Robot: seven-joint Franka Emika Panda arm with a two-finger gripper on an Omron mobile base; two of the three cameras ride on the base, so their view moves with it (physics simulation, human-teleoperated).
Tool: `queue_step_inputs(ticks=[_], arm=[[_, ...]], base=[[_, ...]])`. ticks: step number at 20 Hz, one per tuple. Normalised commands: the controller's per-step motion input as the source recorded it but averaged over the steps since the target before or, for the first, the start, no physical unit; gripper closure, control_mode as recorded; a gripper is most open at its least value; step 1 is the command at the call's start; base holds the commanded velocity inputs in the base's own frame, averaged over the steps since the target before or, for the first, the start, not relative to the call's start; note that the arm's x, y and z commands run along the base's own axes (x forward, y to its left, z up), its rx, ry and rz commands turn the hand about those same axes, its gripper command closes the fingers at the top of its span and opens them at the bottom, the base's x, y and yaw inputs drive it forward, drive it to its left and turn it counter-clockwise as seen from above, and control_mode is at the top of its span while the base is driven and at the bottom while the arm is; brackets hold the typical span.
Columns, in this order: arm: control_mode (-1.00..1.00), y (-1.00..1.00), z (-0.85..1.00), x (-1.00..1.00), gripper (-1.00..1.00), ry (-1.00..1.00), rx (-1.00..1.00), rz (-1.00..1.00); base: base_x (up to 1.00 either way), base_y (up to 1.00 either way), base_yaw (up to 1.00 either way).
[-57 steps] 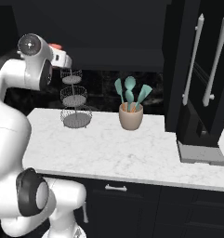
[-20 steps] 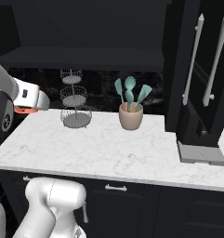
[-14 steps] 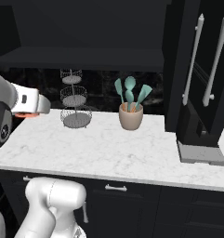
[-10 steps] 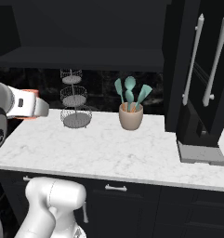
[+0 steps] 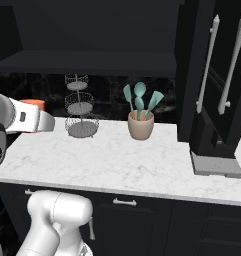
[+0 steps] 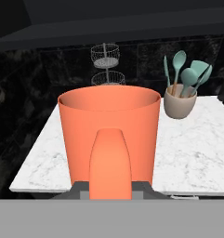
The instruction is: Gather all objects into one cabinet and sort the glasses and bowls to opposite sides.
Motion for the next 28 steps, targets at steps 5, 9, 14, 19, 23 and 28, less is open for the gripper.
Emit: queue_step_inputs(ticks=[5, 9, 14, 19, 23, 28], arm=[[-1.0, -0.05, 0.0, 0.0, 1.0, 0.0, 0.0, 0.0], [-1.0, 0.0, 0.0, 0.0, 1.0, 0.0, 0.0, 0.0], [-1.0, 0.0, 0.0, 0.0, 1.0, 0.0, 0.0, 0.0], [1.0, 0.0, 0.0, 0.0, 1.0, 0.0, 0.0, 0.0], [1.0, 0.0, 0.0, 0.0, 1.0, 0.0, 0.0, 0.0], [1.0, 0.0, 0.0, 0.0, 1.0, 0.0, 0.0, 0.0]], base=[[0.0, 0.0, 0.0], [0.0, 0.0, 0.0], [0.0, 0.0, 0.0], [-0.74, -0.1, 0.0], [-1.0, -0.42, 0.0], [-0.79, -0.68, -0.01]])
